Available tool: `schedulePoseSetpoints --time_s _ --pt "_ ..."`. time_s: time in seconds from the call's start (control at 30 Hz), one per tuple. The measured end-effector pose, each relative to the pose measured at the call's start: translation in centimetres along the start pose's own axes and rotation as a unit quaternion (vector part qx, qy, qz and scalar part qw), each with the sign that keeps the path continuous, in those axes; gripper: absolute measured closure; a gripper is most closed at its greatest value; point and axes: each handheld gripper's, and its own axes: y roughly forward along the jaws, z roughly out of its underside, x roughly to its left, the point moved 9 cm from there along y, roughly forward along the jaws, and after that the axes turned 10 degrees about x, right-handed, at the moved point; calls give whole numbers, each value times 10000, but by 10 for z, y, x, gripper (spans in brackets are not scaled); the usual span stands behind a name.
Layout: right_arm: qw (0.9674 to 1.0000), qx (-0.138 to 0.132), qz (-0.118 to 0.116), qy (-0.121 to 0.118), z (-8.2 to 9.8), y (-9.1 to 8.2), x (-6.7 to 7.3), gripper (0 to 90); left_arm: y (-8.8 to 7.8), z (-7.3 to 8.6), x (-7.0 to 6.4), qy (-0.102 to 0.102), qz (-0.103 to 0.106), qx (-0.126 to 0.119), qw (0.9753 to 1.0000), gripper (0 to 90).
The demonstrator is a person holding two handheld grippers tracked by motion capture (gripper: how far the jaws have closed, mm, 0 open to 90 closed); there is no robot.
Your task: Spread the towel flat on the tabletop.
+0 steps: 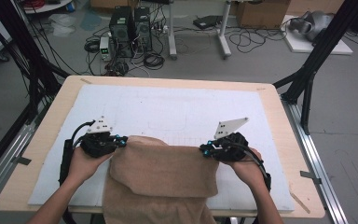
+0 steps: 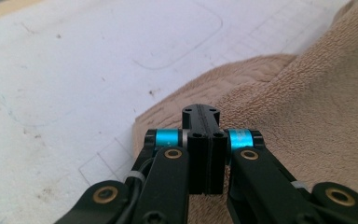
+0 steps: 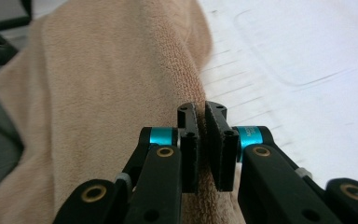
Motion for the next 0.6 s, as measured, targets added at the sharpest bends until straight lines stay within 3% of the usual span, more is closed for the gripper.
schedulePoseSetpoints --time_s 0.07,0.13,0.23,0.43,0.5,0.6 --pt "9997 -139 152 -106 -2 -5 2 840 -6 1 -5 39 22 -53 10000 898" --pt "9997 -89 124 -167 1 -5 8 840 -8 10 -13 97 101 40 9999 898" --pt "9998 -6 -112 -151 13 2 21 840 -10 32 -27 185 234 242 9993 898" --pt "9974 344 -634 69 53 40 54 834 -4 79 -43 271 399 688 9965 899" --pt "9967 342 -716 159 59 46 58 821 -6 81 -40 203 441 669 9966 897" --pt "9966 233 -760 205 55 41 56 757 -14 61 -33 243 435 387 9980 843"
